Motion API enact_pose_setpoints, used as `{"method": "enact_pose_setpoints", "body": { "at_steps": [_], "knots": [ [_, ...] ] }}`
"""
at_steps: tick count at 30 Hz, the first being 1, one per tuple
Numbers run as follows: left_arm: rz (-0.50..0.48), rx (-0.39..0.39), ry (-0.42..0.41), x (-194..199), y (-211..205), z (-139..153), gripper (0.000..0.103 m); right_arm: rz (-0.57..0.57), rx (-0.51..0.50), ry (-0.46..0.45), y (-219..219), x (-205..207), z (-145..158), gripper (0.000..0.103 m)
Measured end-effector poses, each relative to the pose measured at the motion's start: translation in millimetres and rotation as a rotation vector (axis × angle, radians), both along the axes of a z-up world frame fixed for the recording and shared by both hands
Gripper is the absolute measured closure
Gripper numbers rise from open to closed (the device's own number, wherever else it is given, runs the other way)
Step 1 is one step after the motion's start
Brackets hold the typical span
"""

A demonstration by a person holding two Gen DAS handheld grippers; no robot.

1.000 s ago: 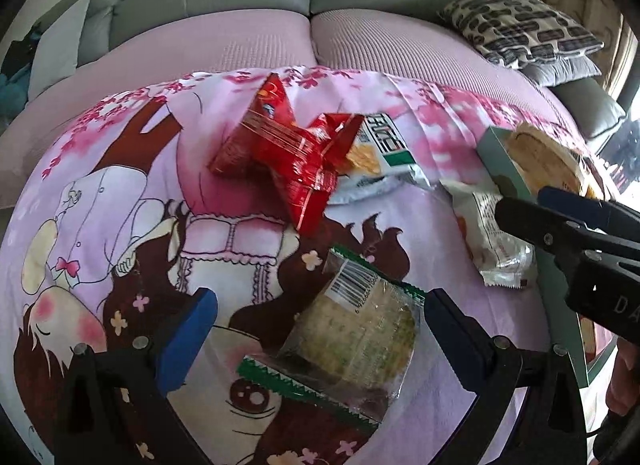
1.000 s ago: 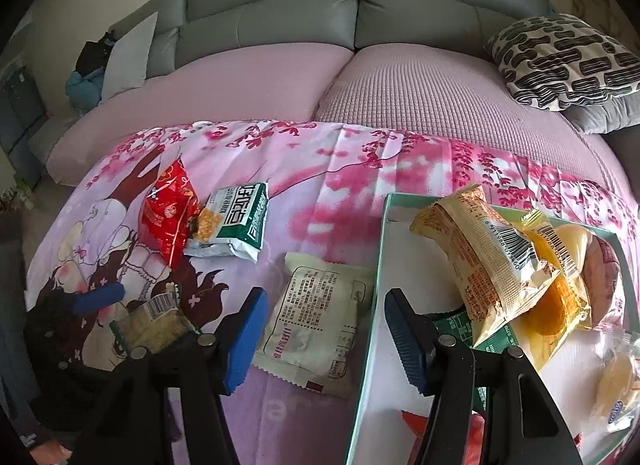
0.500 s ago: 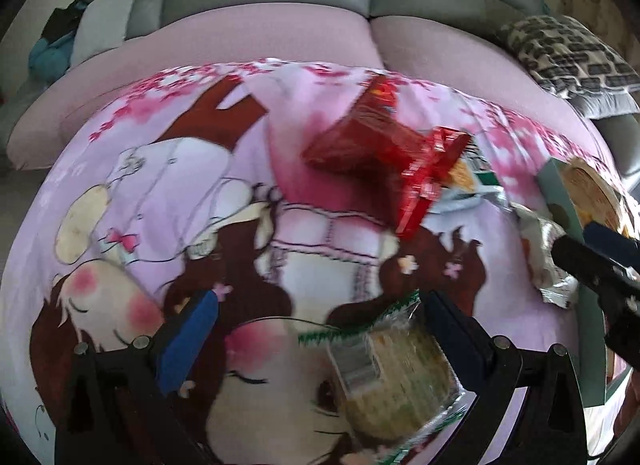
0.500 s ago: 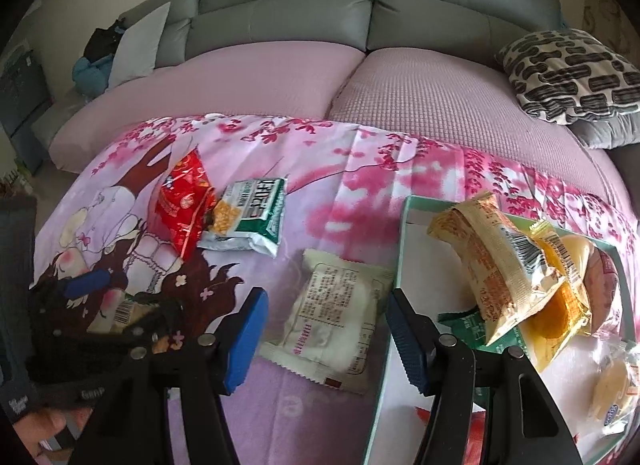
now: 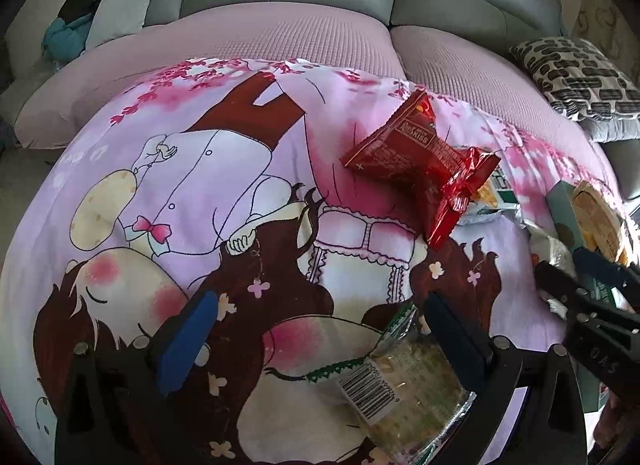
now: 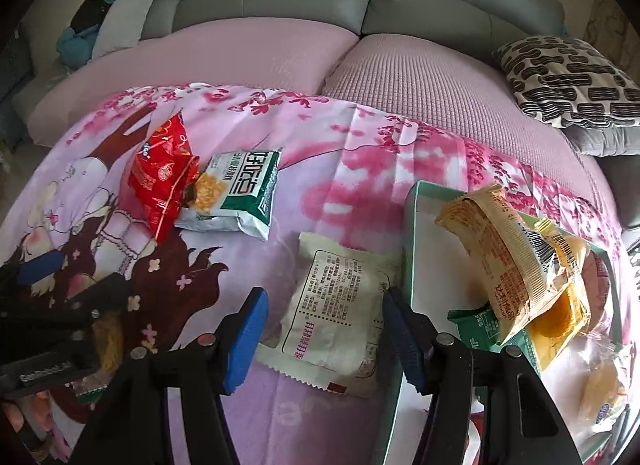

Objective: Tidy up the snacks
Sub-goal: 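Grasp the clear-wrapped cake with the left tool while the right tool grasps the white packet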

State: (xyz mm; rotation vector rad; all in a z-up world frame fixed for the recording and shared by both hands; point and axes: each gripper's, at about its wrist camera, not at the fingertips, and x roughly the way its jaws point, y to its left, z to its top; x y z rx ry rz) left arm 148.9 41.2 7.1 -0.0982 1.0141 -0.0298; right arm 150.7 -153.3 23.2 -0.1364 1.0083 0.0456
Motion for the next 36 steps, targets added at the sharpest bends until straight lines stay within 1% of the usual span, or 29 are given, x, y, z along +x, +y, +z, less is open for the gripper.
{"method": "enact_pose_setpoints", "body": {
  "at_steps": [5, 9, 11, 13, 16, 19, 20, 24, 26, 33, 36],
  "knots": [
    [-0.012, -0.034, -0.006, 1, 1, 2, 0.000, 0.026, 0.061, 0.025, 5, -6, 1, 0.039],
    [-0.034, -0.084, 0.006, 3, 0, 3, 0.000, 0.038, 0.114, 0.043, 8, -12, 2, 0.040],
    [-0.043, -0.099, 0.018, 5, -2, 4, 0.000, 0.028, 0.111, 0.050, 8, -13, 1, 0.041],
    [-0.051, -0.106, 0.041, 5, -3, 5, 0.000, 0.003, 0.108, 0.065, 7, -12, -2, 0.044],
    [-0.035, -0.106, 0.074, 3, -5, 7, 0.000, -0.023, 0.130, 0.087, 4, -11, -8, 0.045],
    [-0.021, -0.104, 0.098, -3, -8, 9, 0.000, -0.044, 0.137, 0.088, 4, -12, -11, 0.047],
    [-0.015, -0.098, 0.108, -6, -8, 9, 0.002, -0.047, 0.138, 0.087, 4, -12, -10, 0.047],
    [0.011, -0.099, 0.148, -13, -12, 5, 0.013, -0.056, 0.139, 0.088, 4, -18, -10, 0.047],
    [0.027, -0.096, 0.161, -16, -15, 4, 0.016, -0.059, 0.141, 0.091, 4, -23, -10, 0.047],
    [0.120, -0.101, 0.167, -32, -18, 1, 0.019, -0.077, 0.155, 0.099, 0, -40, -9, 0.047],
    [0.134, -0.072, 0.156, -37, -24, 1, 0.023, -0.072, 0.161, 0.097, -1, -46, -8, 0.047]
  ]
}}
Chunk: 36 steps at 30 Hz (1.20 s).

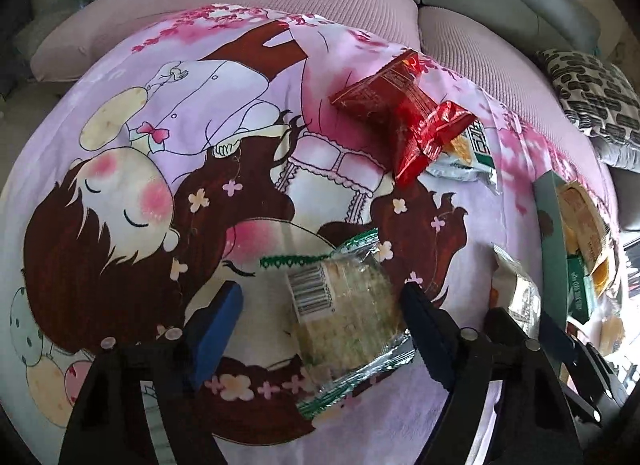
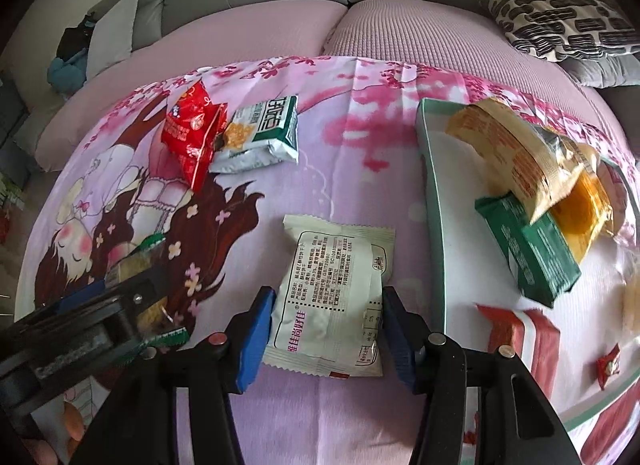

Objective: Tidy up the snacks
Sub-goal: 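Grasp the clear-wrapped cake with the left tool while the right tool grasps the white packet, then carry the cake over the tray with the left tool while the right tool carries the white packet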

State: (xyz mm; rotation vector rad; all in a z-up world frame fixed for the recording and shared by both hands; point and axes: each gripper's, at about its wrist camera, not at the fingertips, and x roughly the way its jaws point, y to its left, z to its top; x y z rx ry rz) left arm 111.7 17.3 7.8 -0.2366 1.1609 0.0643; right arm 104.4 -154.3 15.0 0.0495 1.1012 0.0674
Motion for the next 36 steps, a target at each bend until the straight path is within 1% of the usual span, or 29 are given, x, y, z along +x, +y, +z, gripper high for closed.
{"method": "enact_pose_setpoints", "body": {
  "at_steps": [4, 9, 19, 24, 30, 36],
  "knots": [
    [0.006, 0.019, -0.007, -2, 0, 0, 0.026, 0.009, -0.002, -0.014, 0, -6, 0, 0.047],
    [-0.002, 0.048, -0.011, -3, -4, 3, 0.039, 0.015, -0.009, -0.033, 1, -8, 0, 0.047],
    [0.012, 0.062, -0.018, 0, -10, 2, 0.042, 0.016, 0.018, -0.042, -3, -13, 2, 0.047],
    [0.021, 0.048, -0.033, -3, -10, 6, 0.050, 0.007, 0.041, -0.047, -7, -14, 5, 0.047],
    [0.022, 0.049, -0.039, -4, -11, 5, 0.050, 0.006, 0.066, -0.052, -11, -16, 7, 0.047],
    [0.036, 0.057, -0.064, -7, -11, 11, 0.050, 0.004, 0.096, -0.067, -16, -19, 14, 0.047]
  ]
}}
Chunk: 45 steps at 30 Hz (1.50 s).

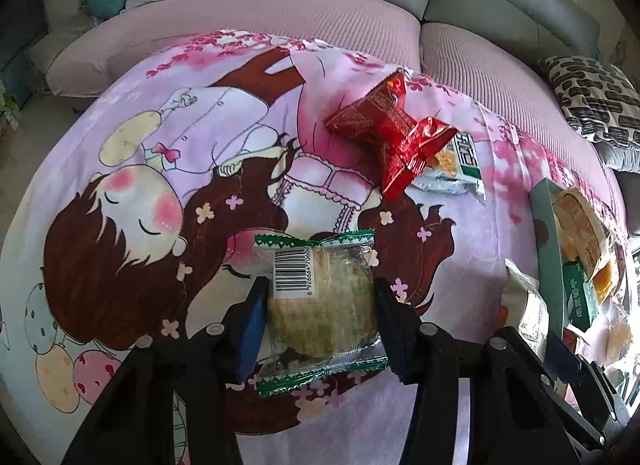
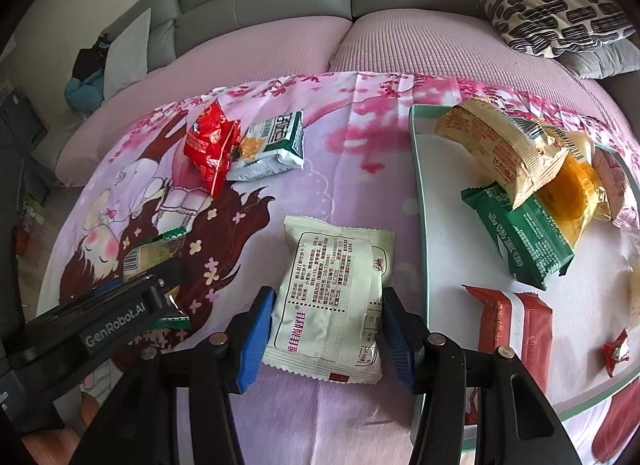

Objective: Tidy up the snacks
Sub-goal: 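Carry the cake over the tray with the left tool while the right tool carries the white packet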

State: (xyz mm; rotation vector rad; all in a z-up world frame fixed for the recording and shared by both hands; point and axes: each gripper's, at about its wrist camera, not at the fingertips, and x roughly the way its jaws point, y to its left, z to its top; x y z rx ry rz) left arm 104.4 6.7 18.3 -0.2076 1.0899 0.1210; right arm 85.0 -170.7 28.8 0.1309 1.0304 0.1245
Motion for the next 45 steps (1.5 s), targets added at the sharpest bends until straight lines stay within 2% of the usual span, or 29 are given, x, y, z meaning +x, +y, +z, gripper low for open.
{"method": "enact_pose_setpoints", "body": {
  "at_steps": [14, 26, 35, 45],
  "knots": [
    [0.002, 0.018, -0.065, -5, -5, 25, 0.050, -0.033, 0.039, -0.047, -15, -8, 19, 0.047],
    [-0.038, 0.046, -0.132, -14, -29, 51, 0.050, -0.094, 0.075, -0.117, -43, -20, 47, 0.047],
    [-0.119, 0.056, -0.173, -21, -71, 66, 0.050, -0.215, 0.091, -0.147, -95, -32, 60, 0.047],
    [-0.266, 0.058, -0.158, -25, -143, 61, 0.050, -0.421, 0.054, -0.151, -183, -58, 63, 0.047]
  ]
}}
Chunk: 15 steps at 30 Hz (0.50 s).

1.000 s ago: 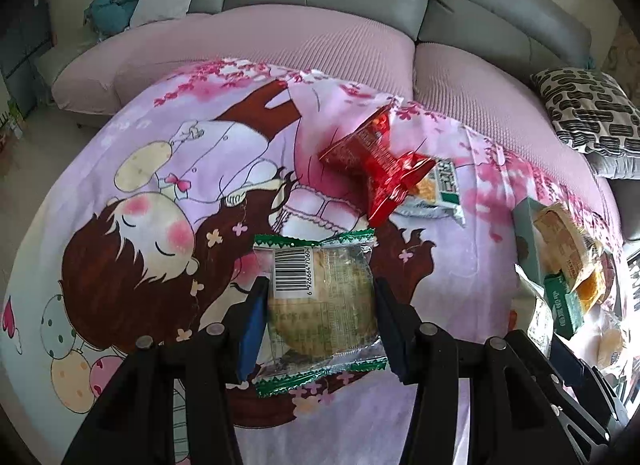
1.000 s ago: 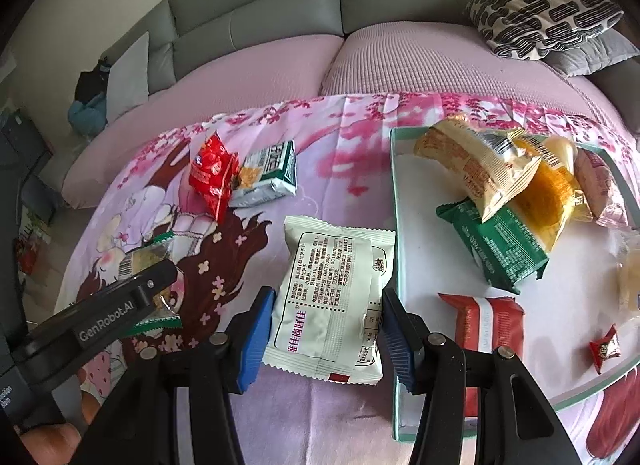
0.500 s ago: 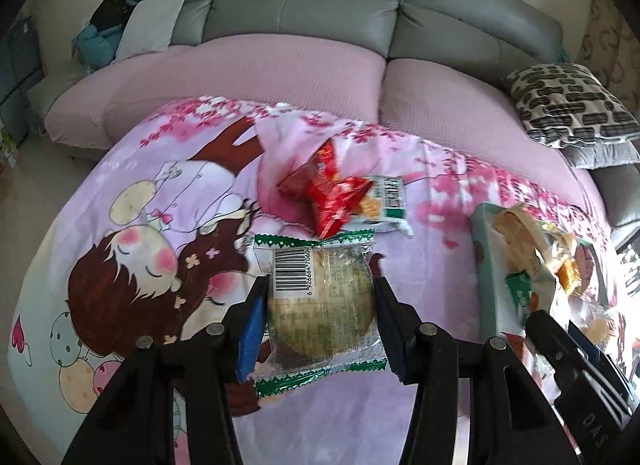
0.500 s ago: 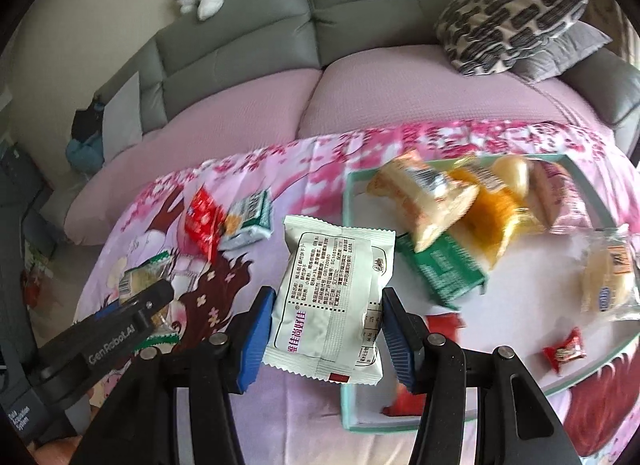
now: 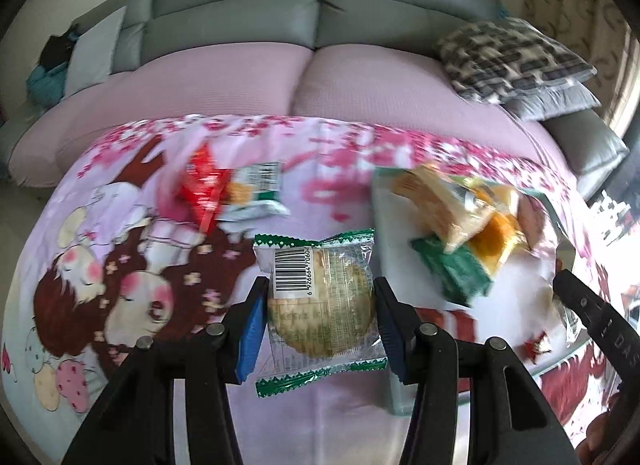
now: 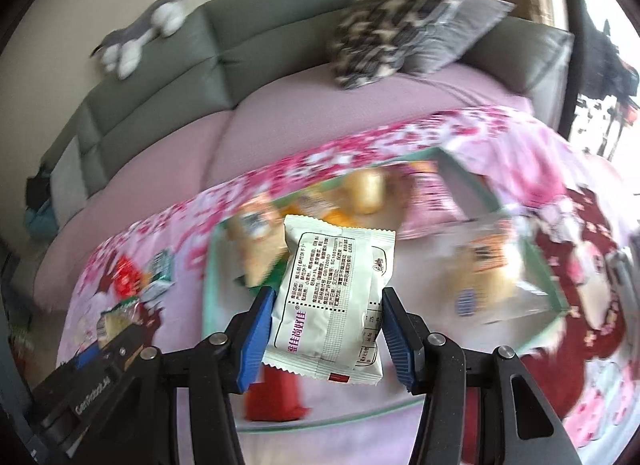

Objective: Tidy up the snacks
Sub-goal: 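Carry the cake over the tray with the left tool while the right tool carries the white packet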

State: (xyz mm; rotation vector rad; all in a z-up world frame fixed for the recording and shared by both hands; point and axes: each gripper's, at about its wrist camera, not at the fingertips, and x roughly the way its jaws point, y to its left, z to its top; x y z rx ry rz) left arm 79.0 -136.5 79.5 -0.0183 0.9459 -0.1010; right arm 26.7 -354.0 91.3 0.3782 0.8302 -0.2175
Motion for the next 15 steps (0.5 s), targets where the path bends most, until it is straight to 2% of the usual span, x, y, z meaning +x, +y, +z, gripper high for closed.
{"method": "enact_pose_setpoints", "body": {
  "at_steps": [4, 8, 15],
  "knots": [
    [-0.064, 0.013, -0.009, -4, -32, 1, 0.050, -0.051, 0.002, 0.012, -26, -8, -4, 0.047],
    [-0.137, 0.022, -0.011, -7, -64, -2, 0.050, -0.053, 0.012, 0.020, -34, -11, -8, 0.047],
    [-0.176, 0.008, -0.002, -5, -79, -10, 0.050, -0.035, 0.031, 0.024, -33, -6, -13, 0.047]
  ]
}}
